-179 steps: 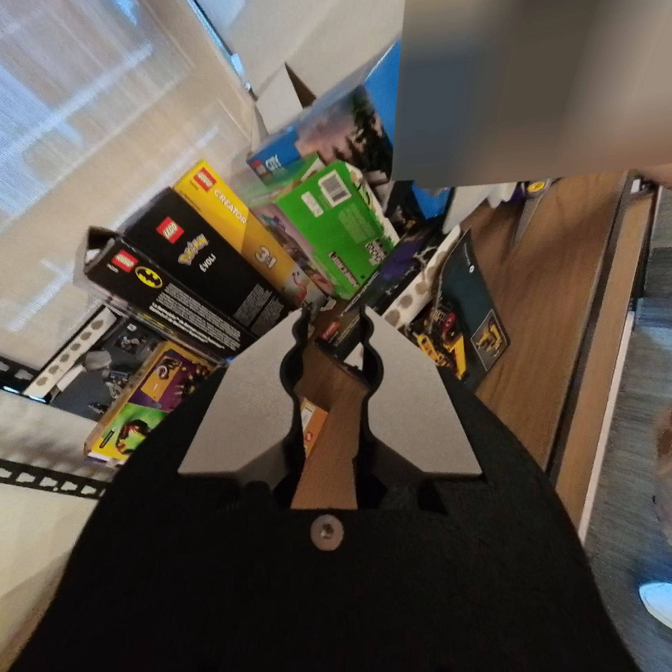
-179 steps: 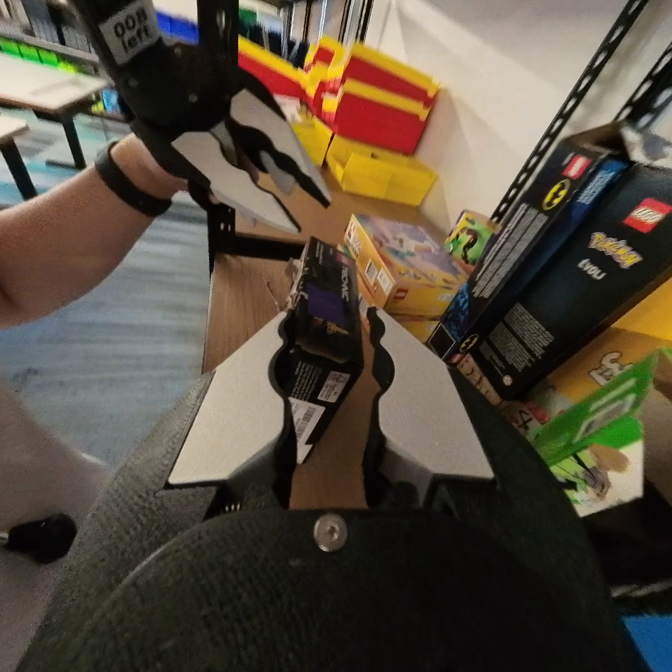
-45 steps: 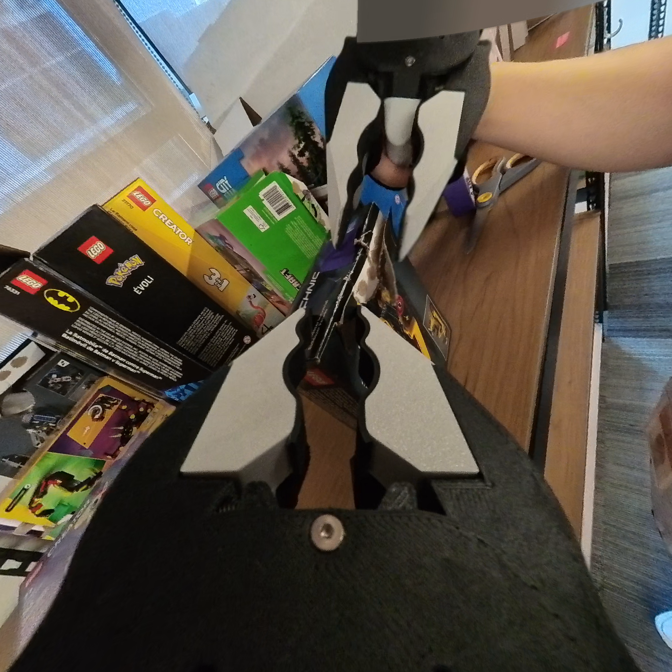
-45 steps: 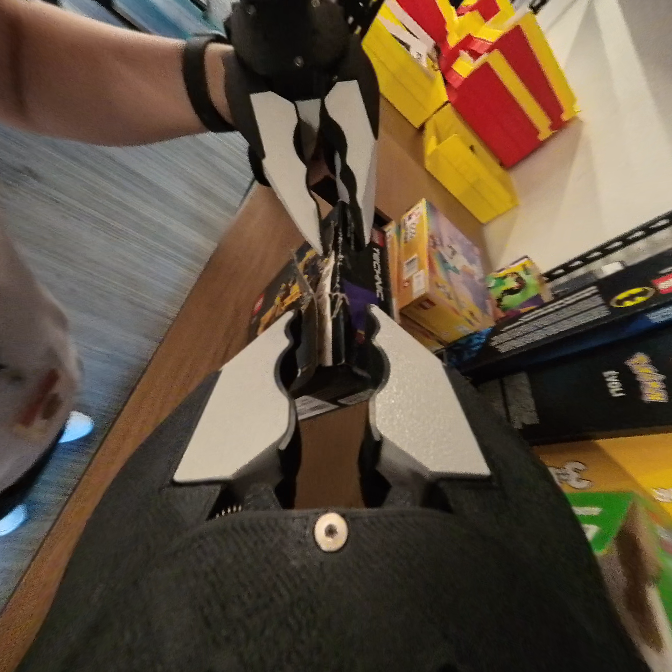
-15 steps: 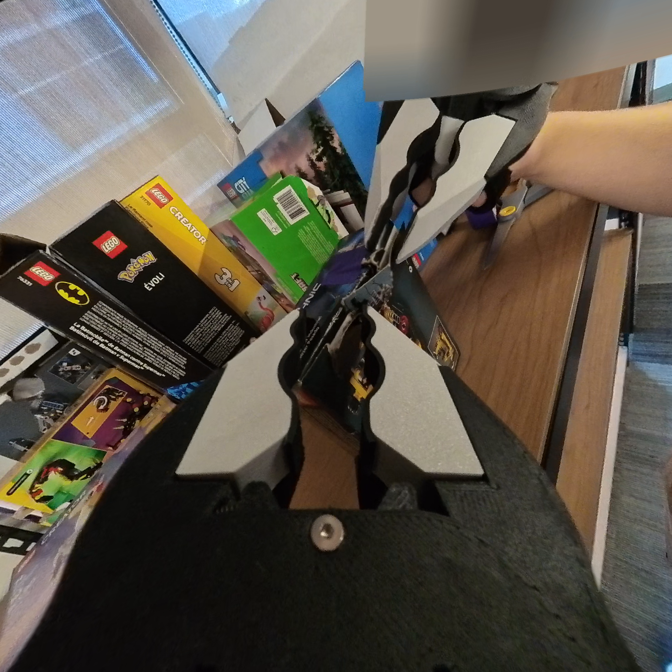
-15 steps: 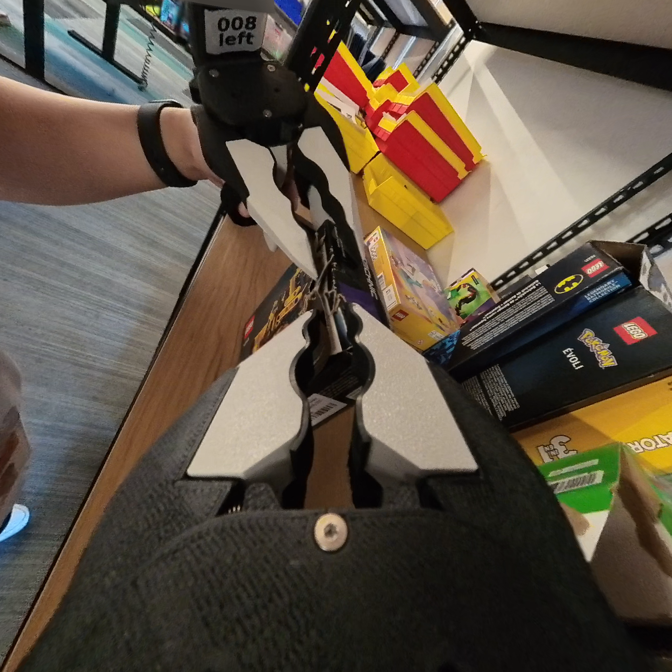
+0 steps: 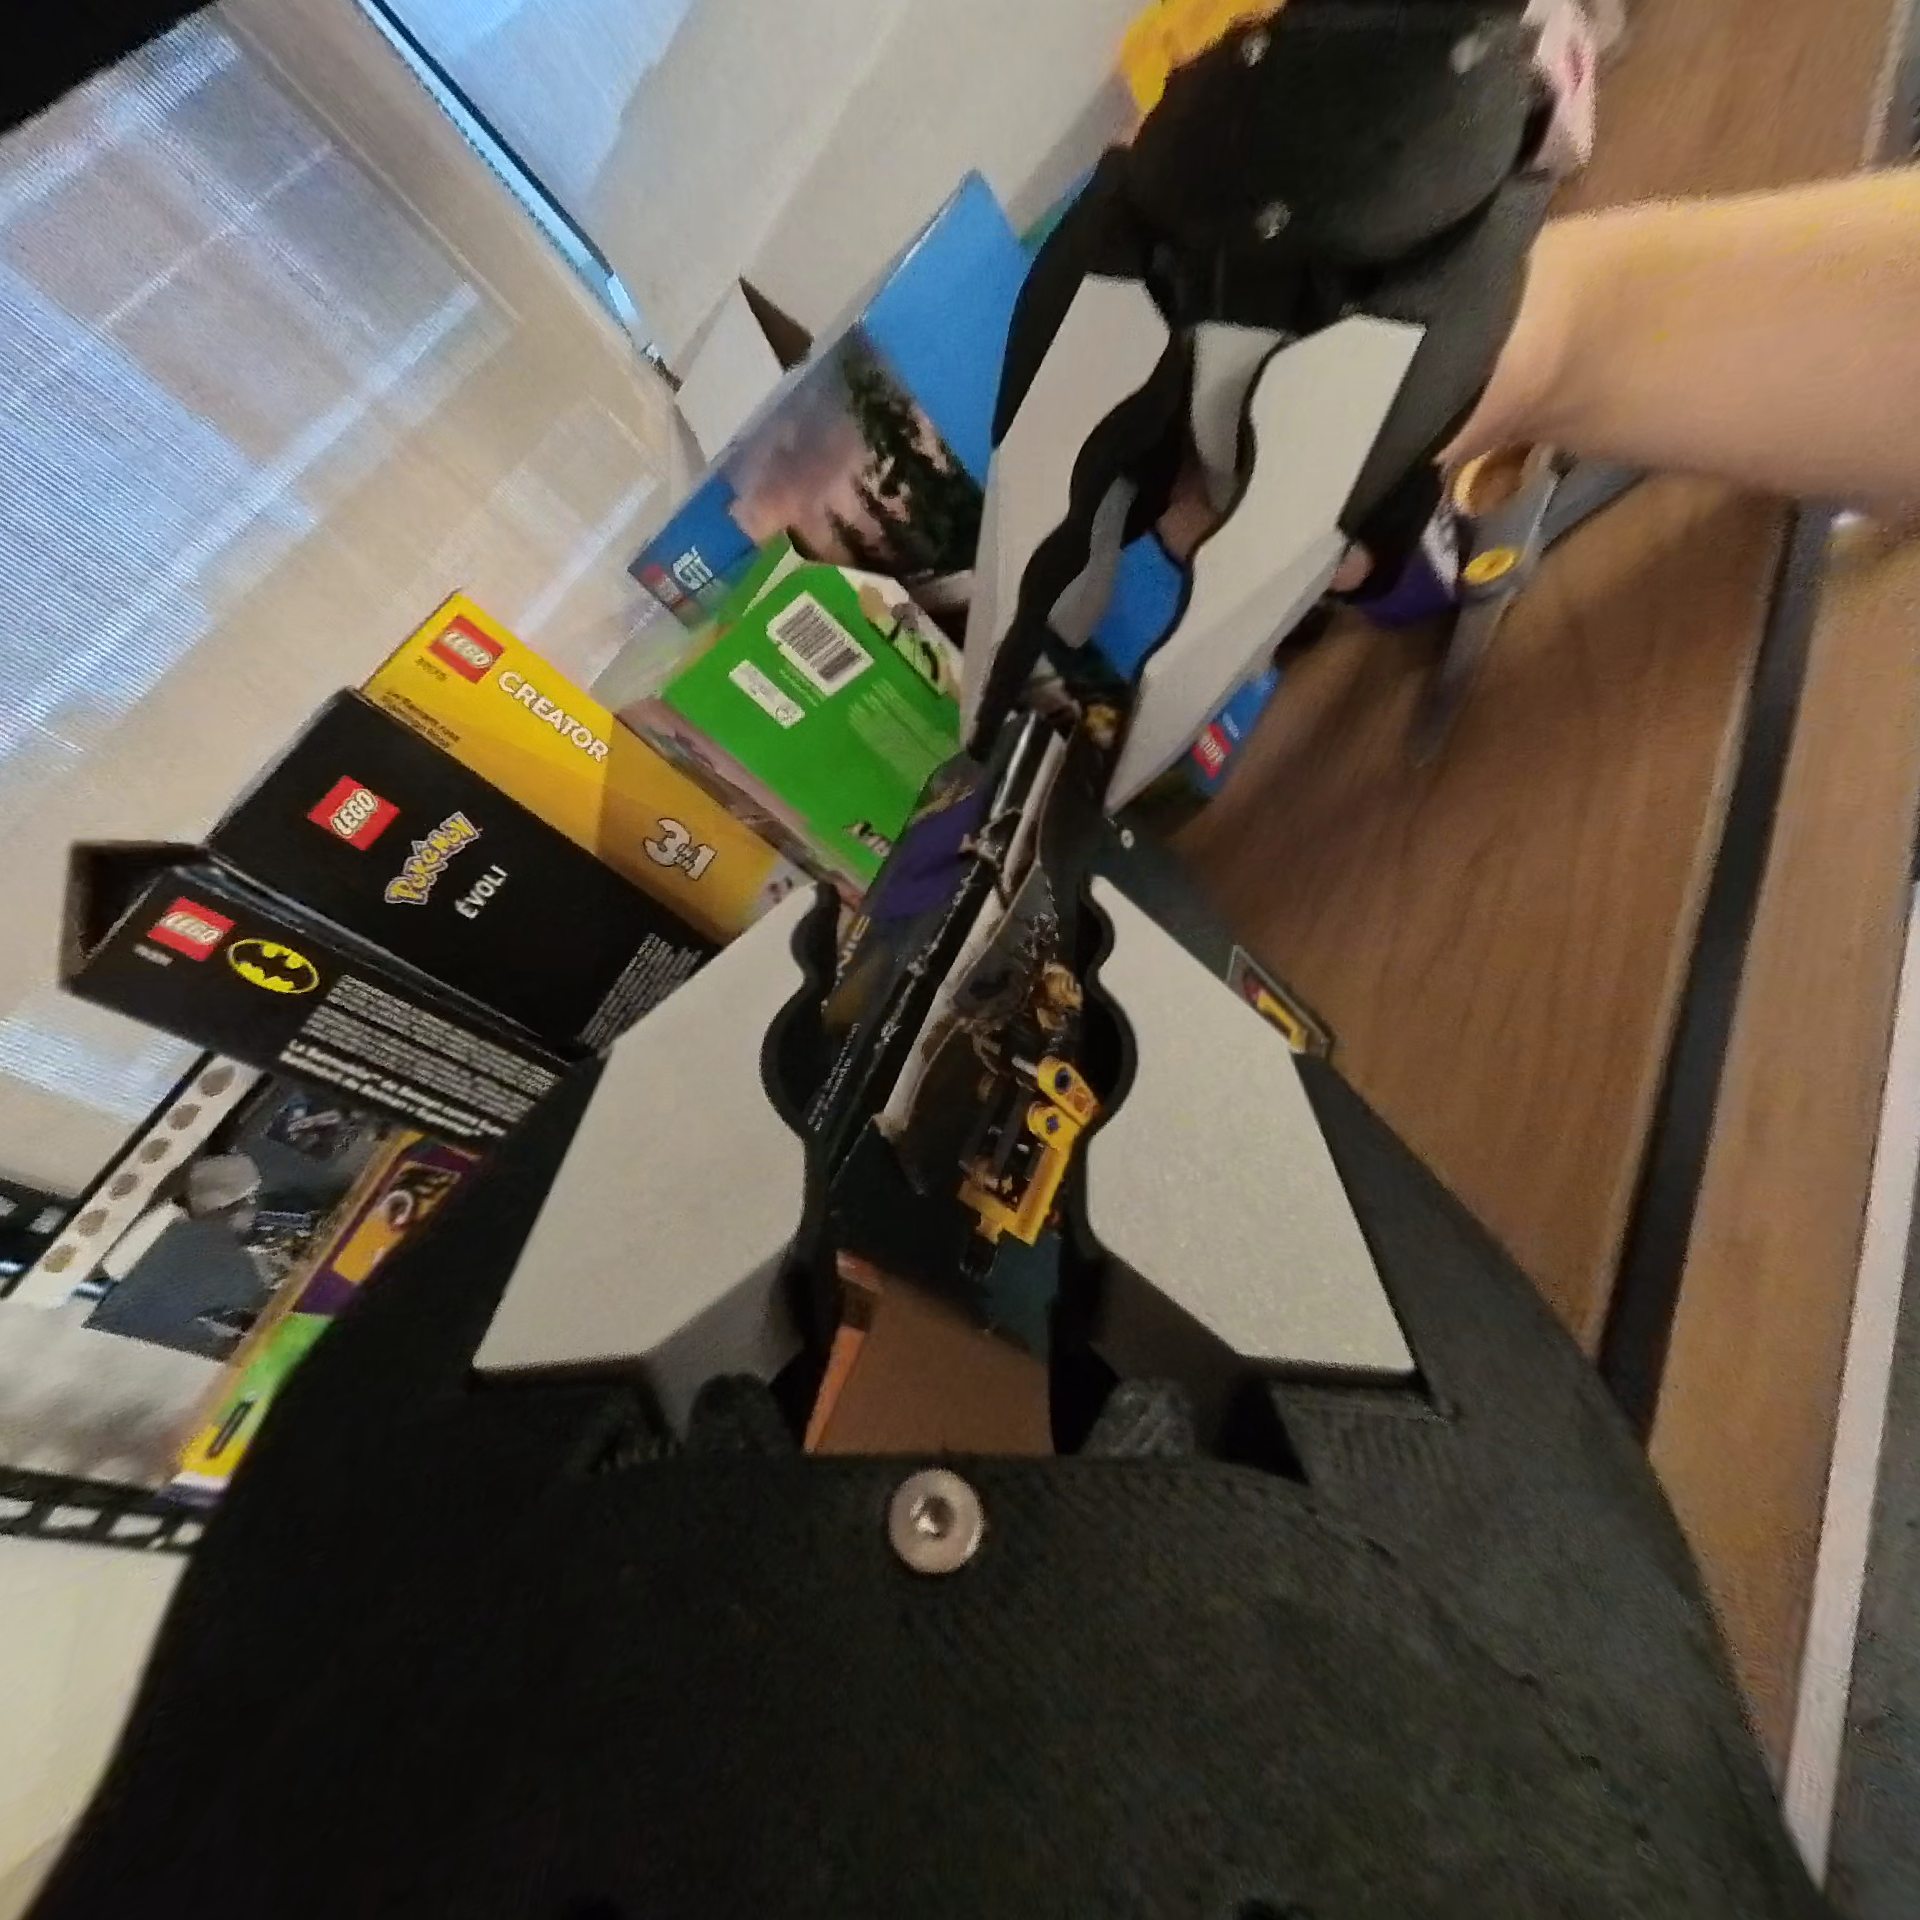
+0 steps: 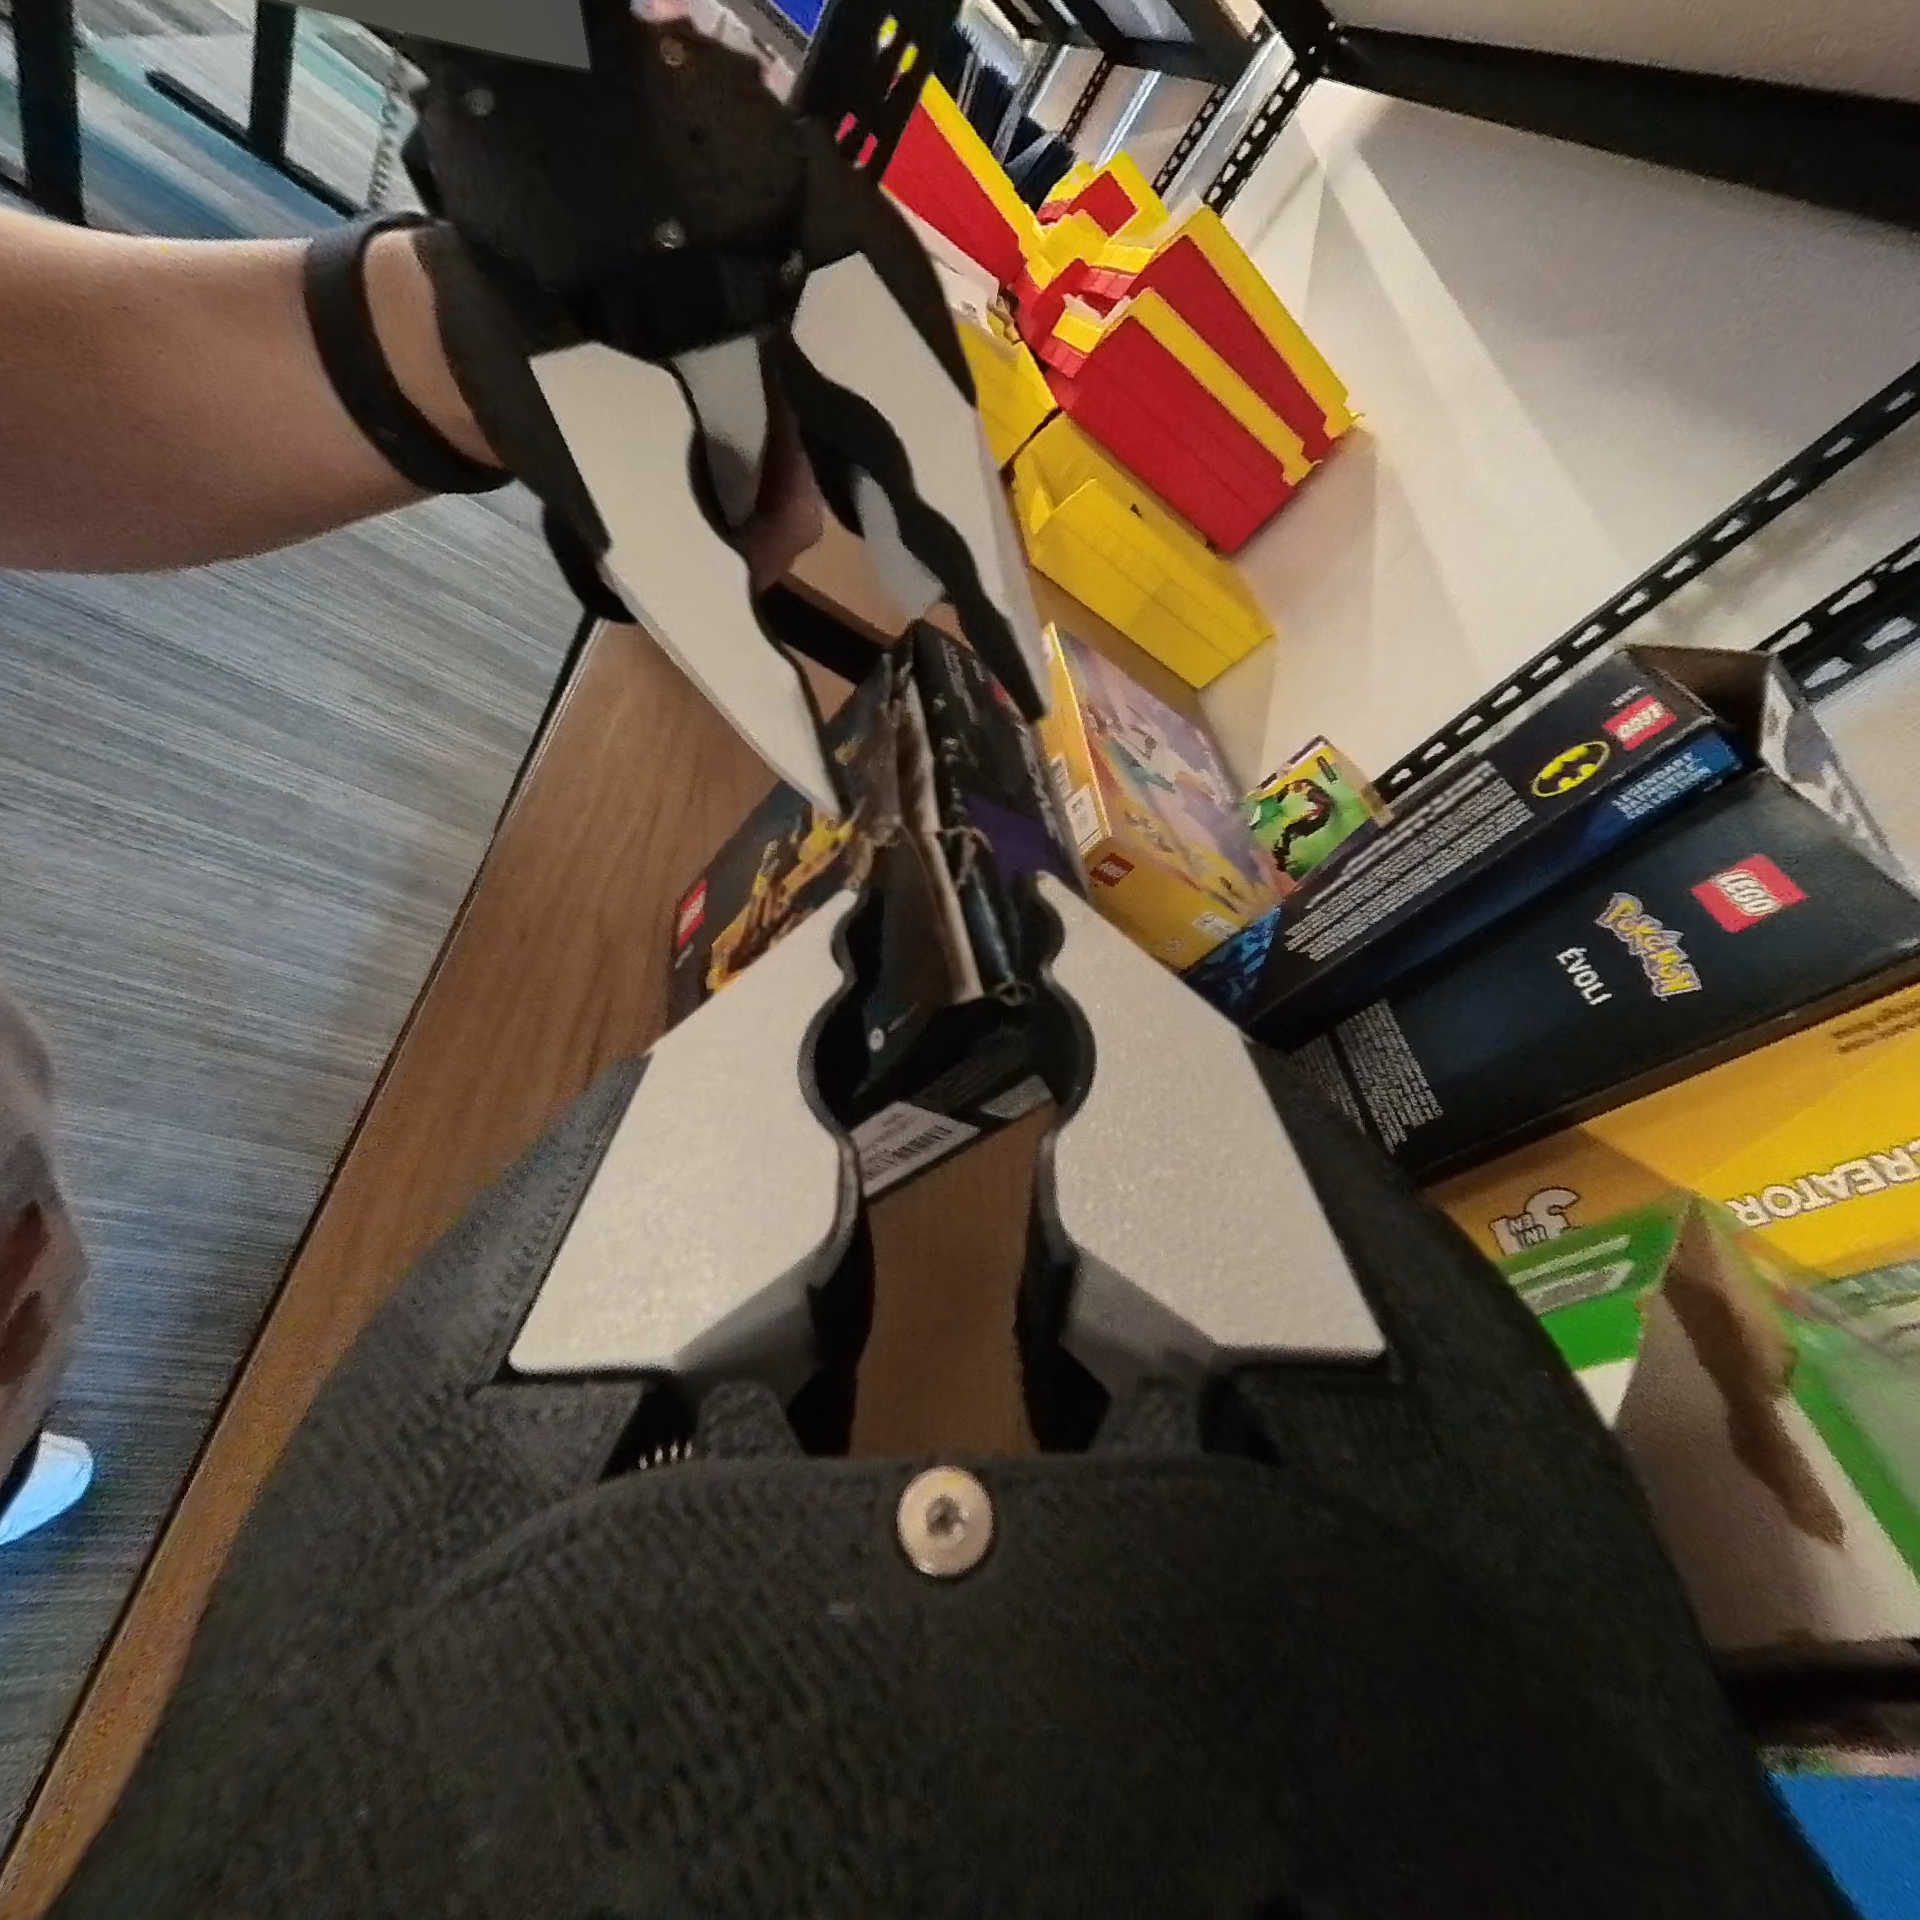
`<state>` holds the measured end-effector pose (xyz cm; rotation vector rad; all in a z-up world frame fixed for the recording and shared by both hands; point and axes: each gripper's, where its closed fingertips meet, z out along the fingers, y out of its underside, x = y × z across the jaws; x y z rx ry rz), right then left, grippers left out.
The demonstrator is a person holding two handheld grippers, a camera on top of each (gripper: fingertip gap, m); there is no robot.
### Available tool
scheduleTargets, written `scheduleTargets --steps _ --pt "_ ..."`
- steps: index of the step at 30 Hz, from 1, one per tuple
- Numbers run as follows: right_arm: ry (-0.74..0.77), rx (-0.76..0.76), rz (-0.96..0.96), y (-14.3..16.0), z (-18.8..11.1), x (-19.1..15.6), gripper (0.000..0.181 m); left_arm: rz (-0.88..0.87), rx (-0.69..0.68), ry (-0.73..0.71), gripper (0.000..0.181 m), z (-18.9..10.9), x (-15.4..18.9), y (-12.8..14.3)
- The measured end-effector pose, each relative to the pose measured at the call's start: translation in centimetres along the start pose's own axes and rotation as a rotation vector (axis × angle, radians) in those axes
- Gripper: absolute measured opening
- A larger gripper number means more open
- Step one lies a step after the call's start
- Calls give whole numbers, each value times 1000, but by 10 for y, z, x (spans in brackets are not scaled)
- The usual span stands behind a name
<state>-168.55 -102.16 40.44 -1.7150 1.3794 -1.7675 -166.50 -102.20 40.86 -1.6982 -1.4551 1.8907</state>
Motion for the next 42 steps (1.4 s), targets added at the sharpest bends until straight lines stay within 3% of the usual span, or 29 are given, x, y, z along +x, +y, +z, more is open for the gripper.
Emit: scheduleTargets --steps 9,19,23,28,34,42 --pt "24 -8 -11 9 -5 10 28 45 -23 32 36 9 1 -12" --pt "100 -25 -37 22 -9 6 22 176 -180 50 20 42 14 -4" --pt "136 -54 -78 20 -9 3 23 188 -189 78 14 40 18 -4" --pt "140 -9 32 16 -7 3 21 183 -162 73 14 37 18 -5" --pt "163 -81 -98 15 -6 2 21 211 -140 87 12 33 19 -4" --pt "163 -73 -128 18 -7 5 21 297 -154 -26 5 32 17 -8"
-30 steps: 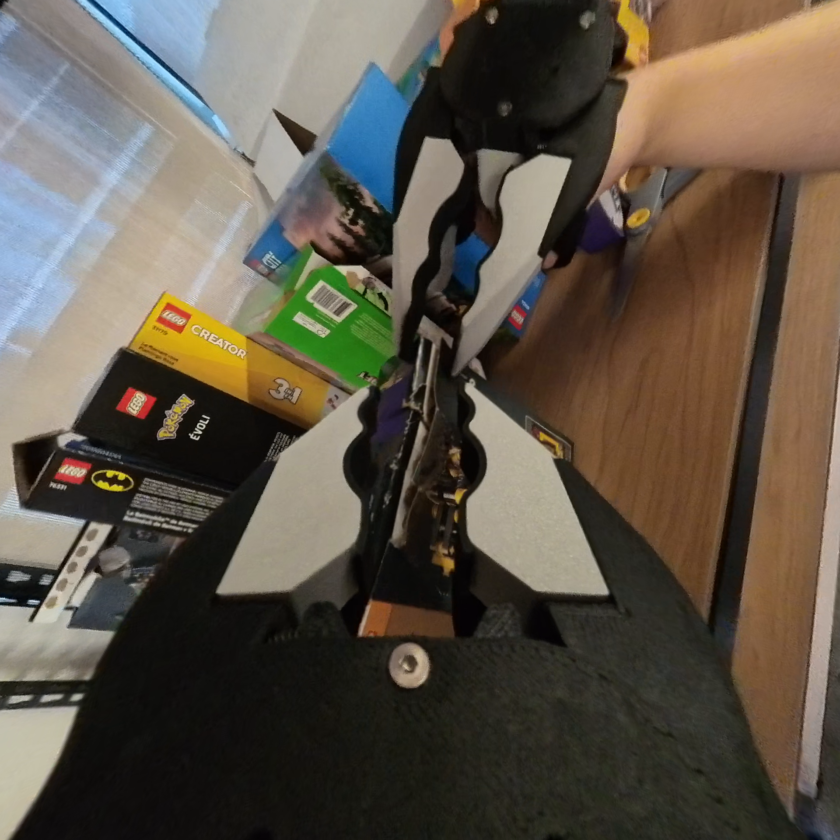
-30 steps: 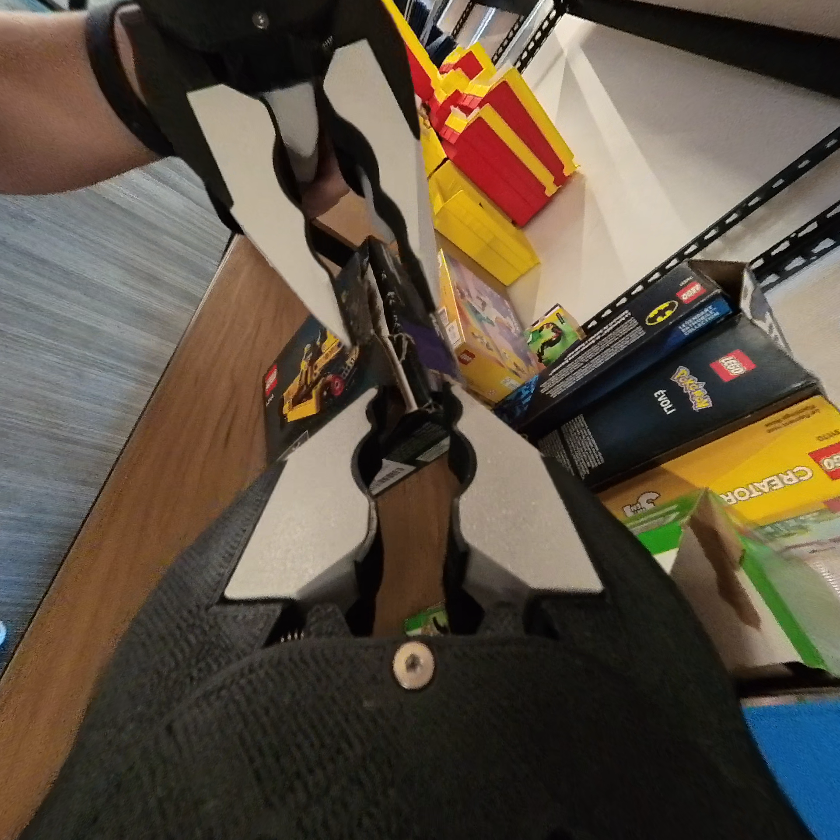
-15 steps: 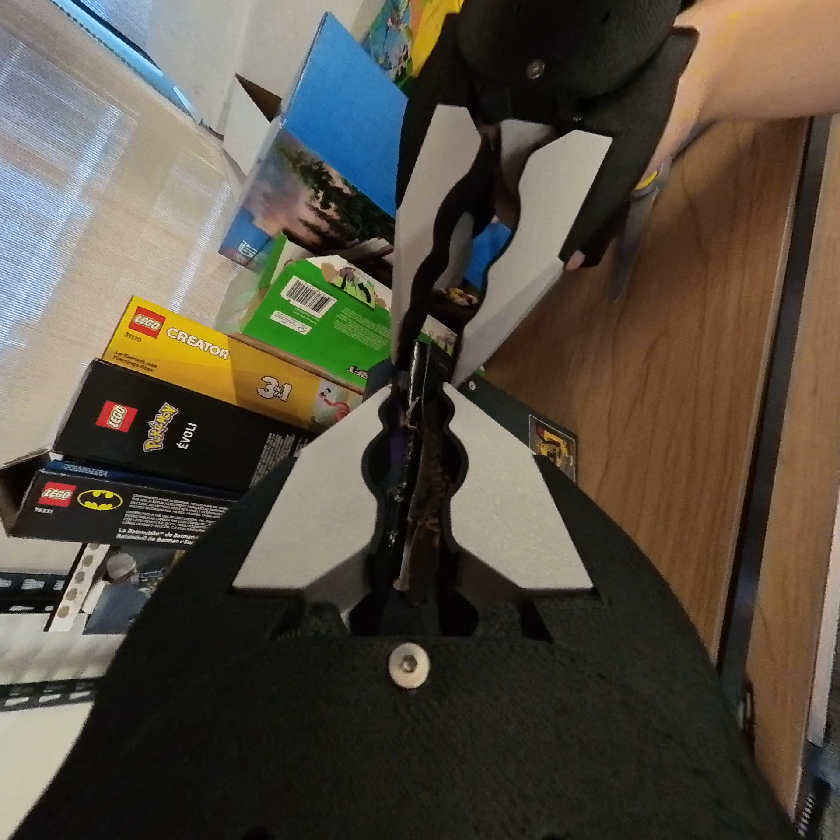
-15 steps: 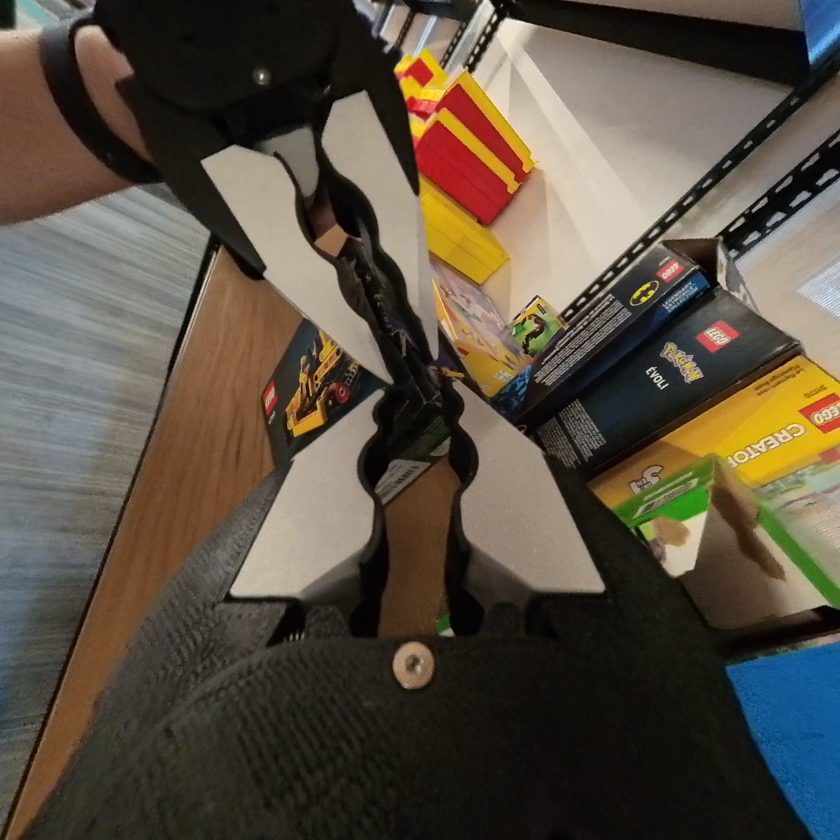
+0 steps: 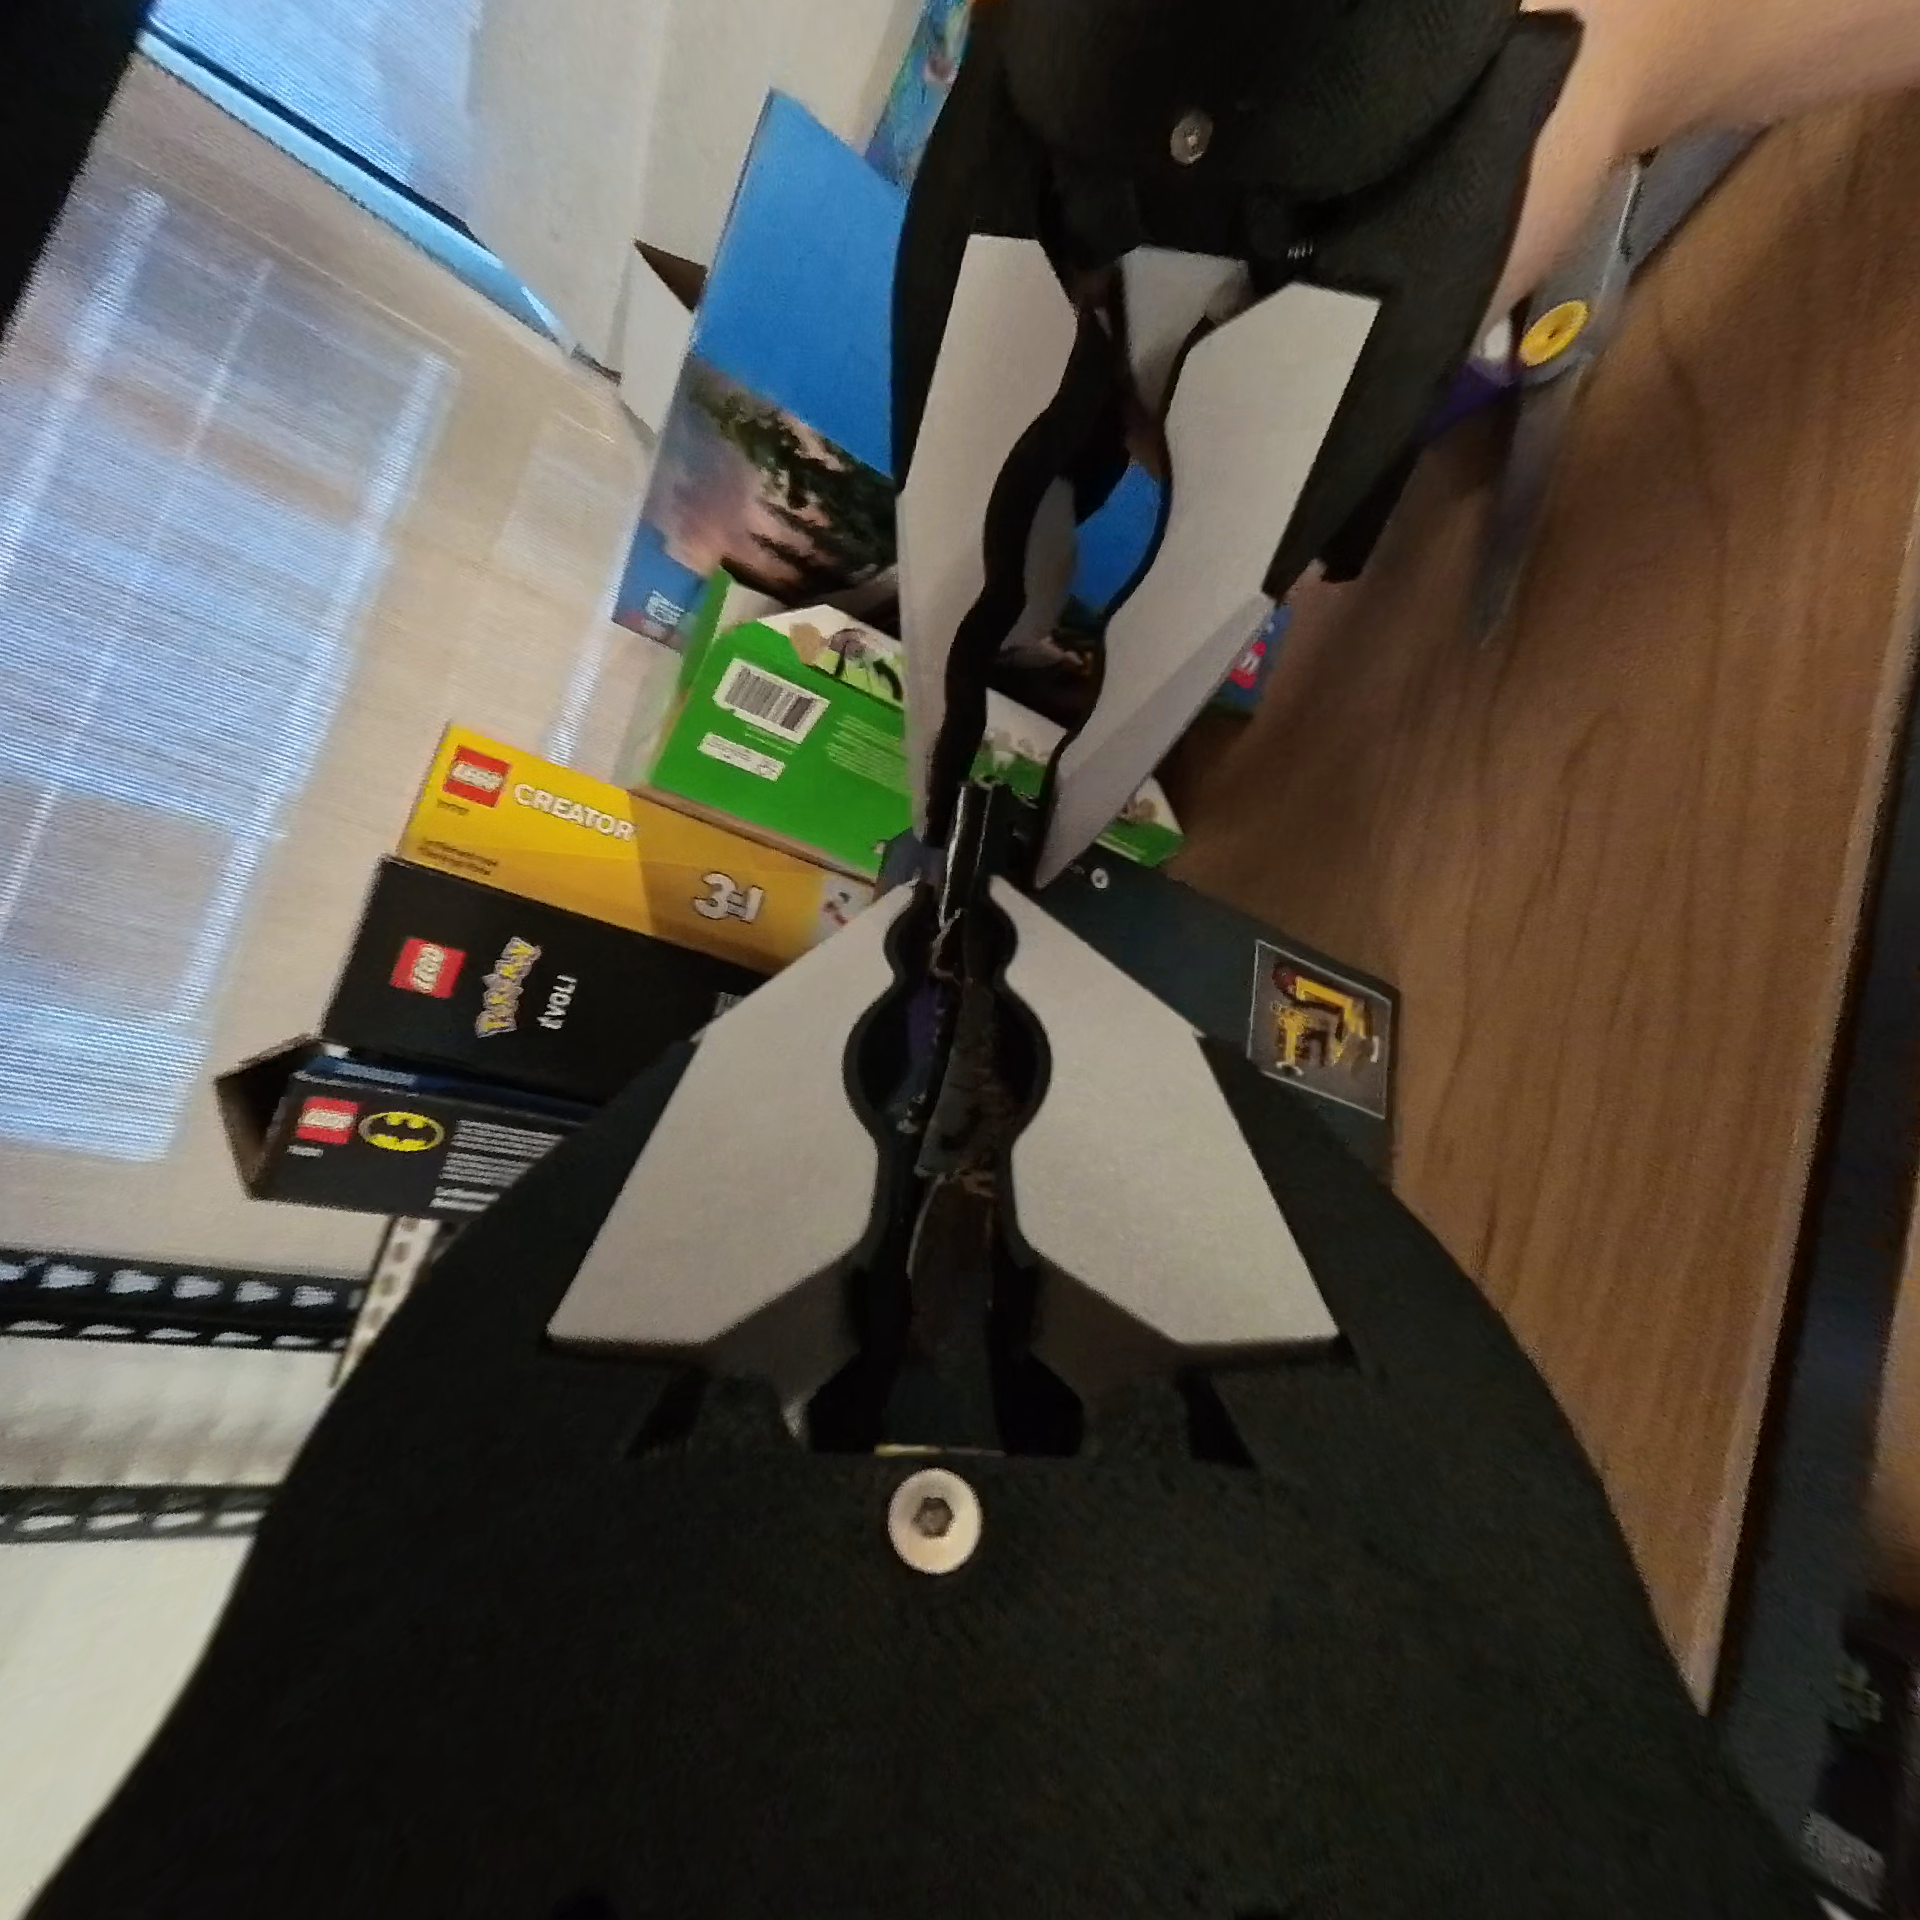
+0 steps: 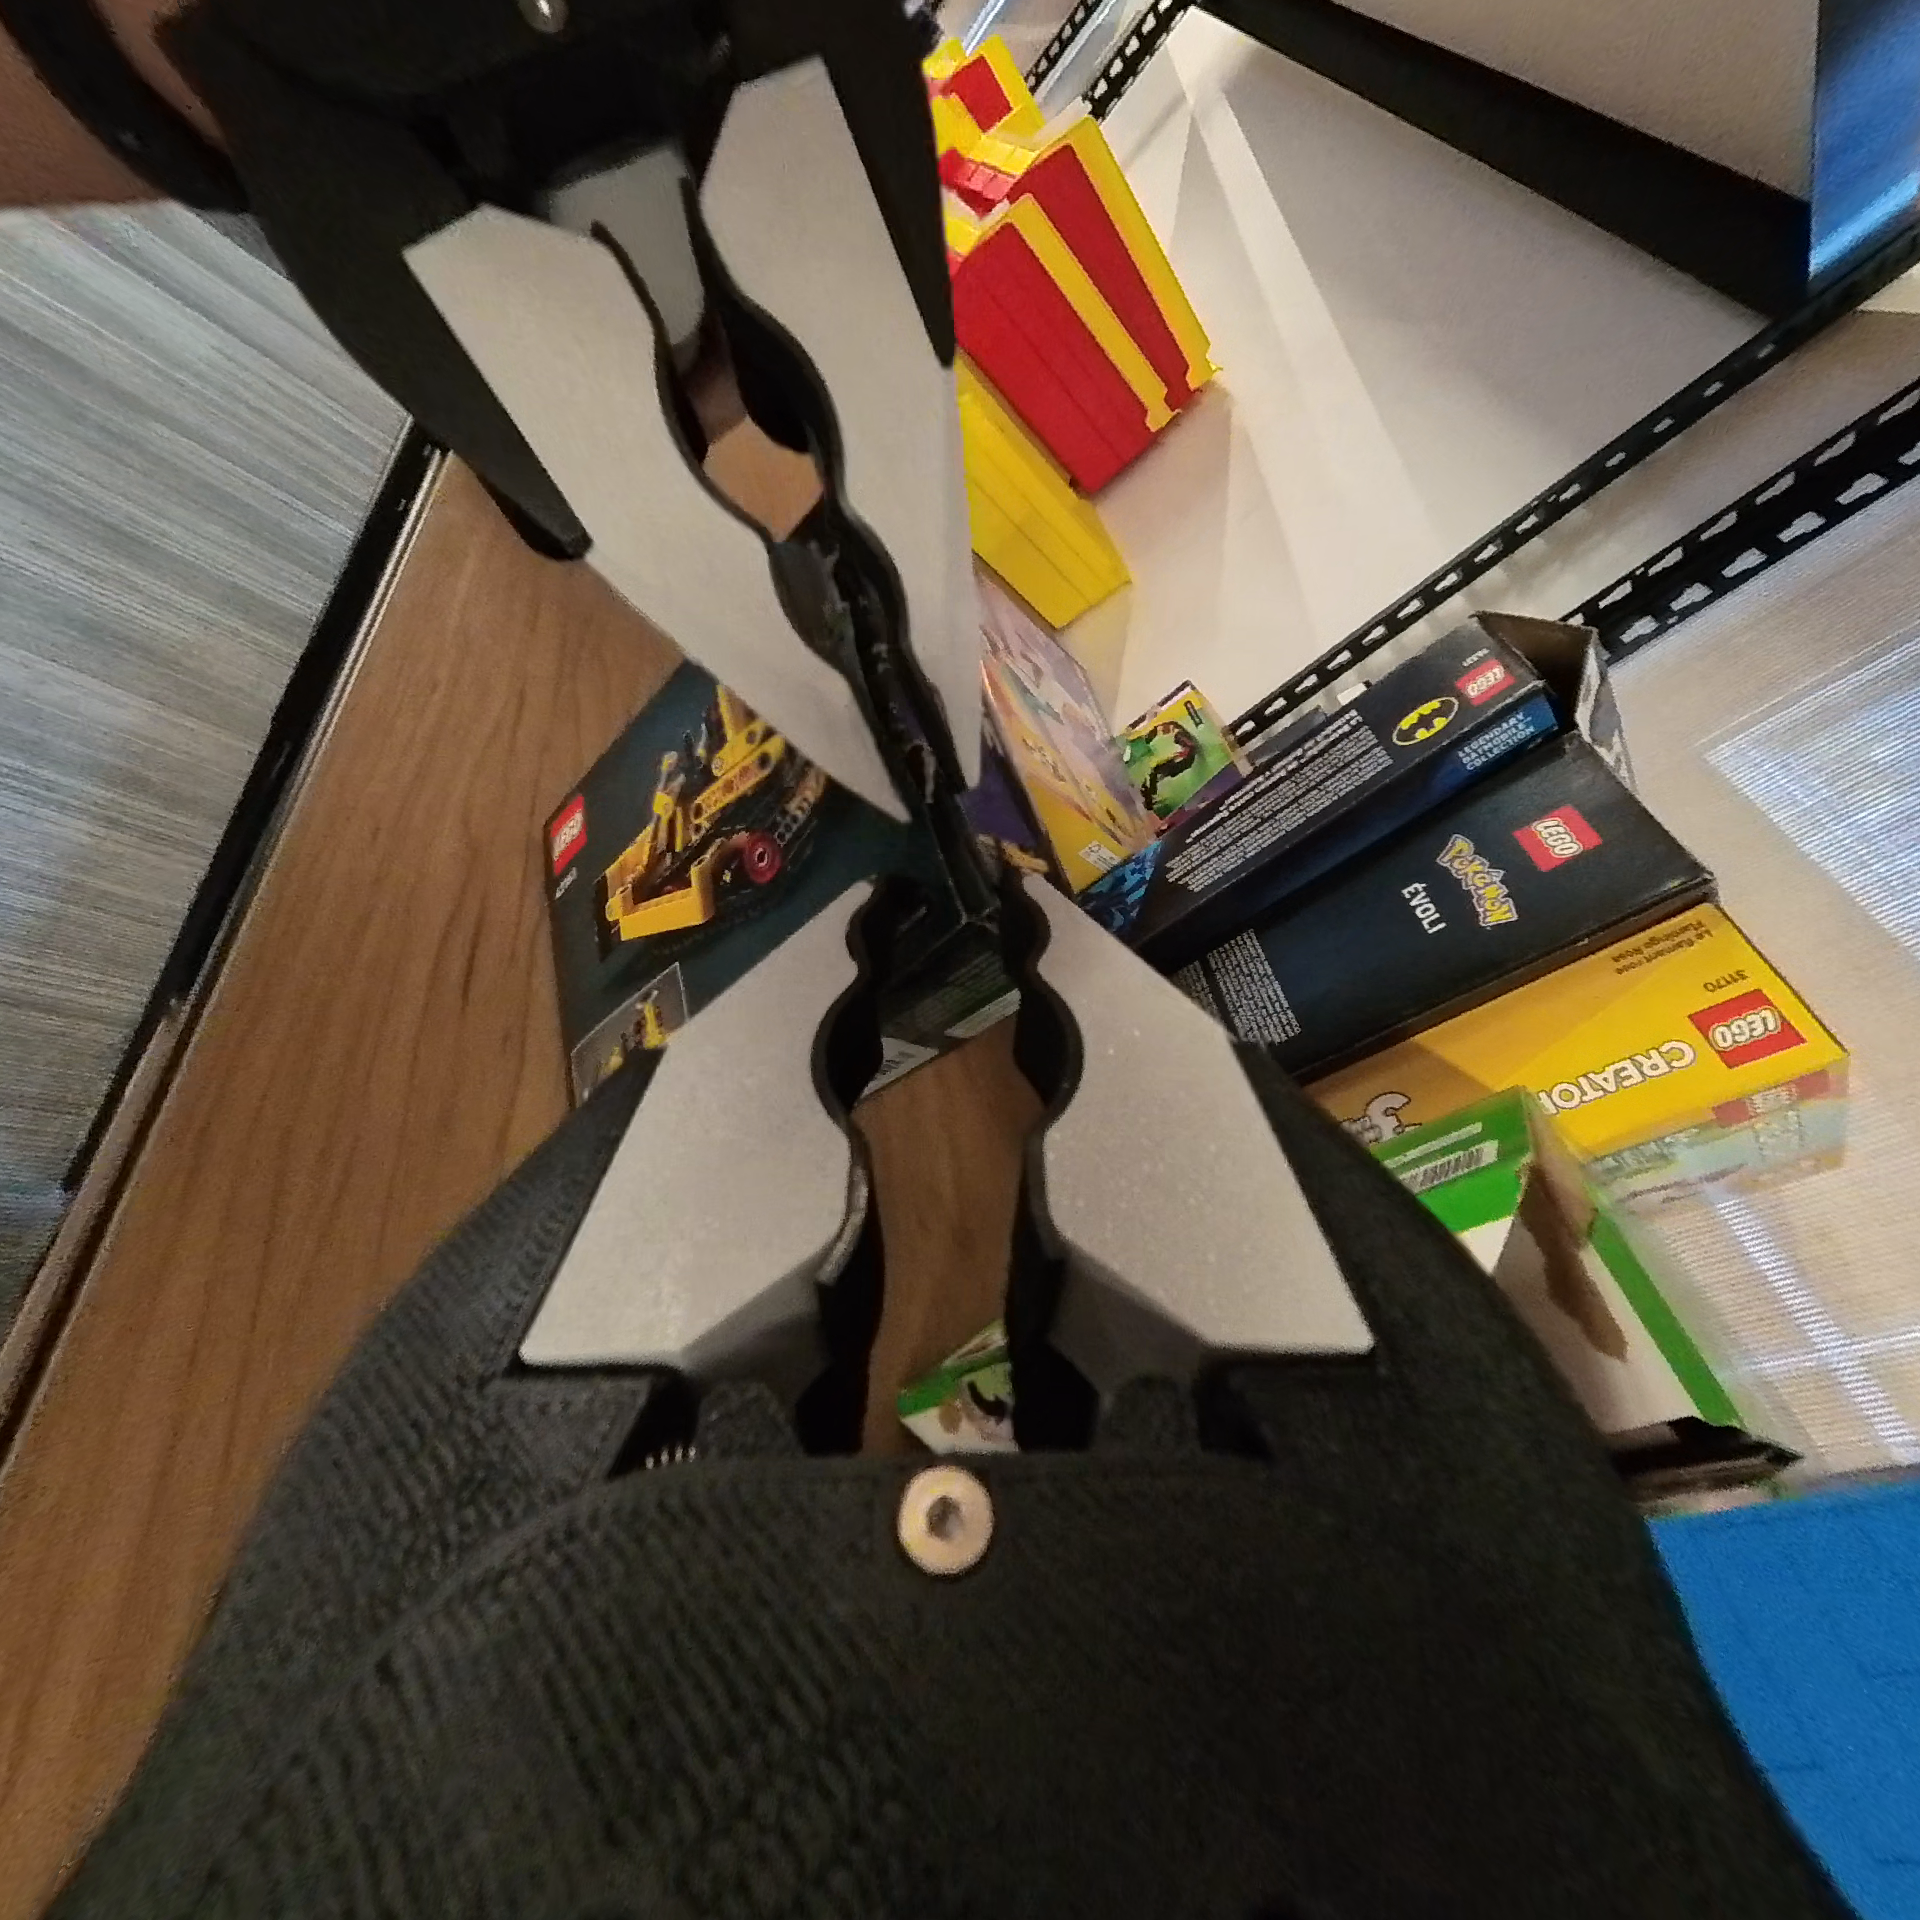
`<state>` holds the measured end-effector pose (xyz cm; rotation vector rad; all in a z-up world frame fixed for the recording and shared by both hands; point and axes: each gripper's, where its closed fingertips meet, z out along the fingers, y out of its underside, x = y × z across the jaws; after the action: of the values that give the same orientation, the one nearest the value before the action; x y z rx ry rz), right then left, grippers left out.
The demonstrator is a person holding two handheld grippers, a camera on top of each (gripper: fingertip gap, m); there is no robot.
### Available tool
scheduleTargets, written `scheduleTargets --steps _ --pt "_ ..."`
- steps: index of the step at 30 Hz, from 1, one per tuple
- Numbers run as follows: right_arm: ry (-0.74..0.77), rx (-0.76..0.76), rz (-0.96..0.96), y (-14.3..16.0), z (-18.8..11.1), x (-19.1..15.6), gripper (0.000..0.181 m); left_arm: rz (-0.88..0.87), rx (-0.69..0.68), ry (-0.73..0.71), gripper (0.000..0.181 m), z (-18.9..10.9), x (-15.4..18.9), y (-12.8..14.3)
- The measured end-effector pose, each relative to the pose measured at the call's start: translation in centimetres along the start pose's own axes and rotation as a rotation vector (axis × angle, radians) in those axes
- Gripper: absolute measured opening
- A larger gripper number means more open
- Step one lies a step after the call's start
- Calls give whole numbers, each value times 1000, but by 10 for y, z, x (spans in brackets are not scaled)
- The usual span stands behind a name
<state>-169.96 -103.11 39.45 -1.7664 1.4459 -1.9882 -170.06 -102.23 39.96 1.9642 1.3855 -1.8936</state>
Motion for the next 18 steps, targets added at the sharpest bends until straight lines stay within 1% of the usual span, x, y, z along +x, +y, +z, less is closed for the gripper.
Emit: scheduleTargets --steps 2,4,7,11,12,13,14,16,18 --pt "5 5 -16 -1 0 -1 21 41 -19 -21 8 -2 1 -1" --pt "10 0 -25 -1 0 -1 22 34 -29 -34 9 -1 1 0" --pt "18 -2 -50 -3 -1 -2 22 2 -8 -28 0 -3 2 -1" --pt "-14 -32 -75 -4 -4 -1 29 5 3 -55 0 -3 1 1" --pt "-34 -22 -56 -6 -5 0 38 1 5 -59 0 -3 0 2" --pt "-63 -18 -8 -6 -6 2 57 -6 10 -57 0 -4 -1 3" --pt "-92 -23 54 -6 -7 5 70 -15 16 -52 0 -5 -1 3" --pt "-162 -12 157 -7 -8 10 78 -26 31 -45 0 -8 -1 5" --pt "-215 28 199 -12 -6 12 74 -13 46 -48 0 -12 -2 7"
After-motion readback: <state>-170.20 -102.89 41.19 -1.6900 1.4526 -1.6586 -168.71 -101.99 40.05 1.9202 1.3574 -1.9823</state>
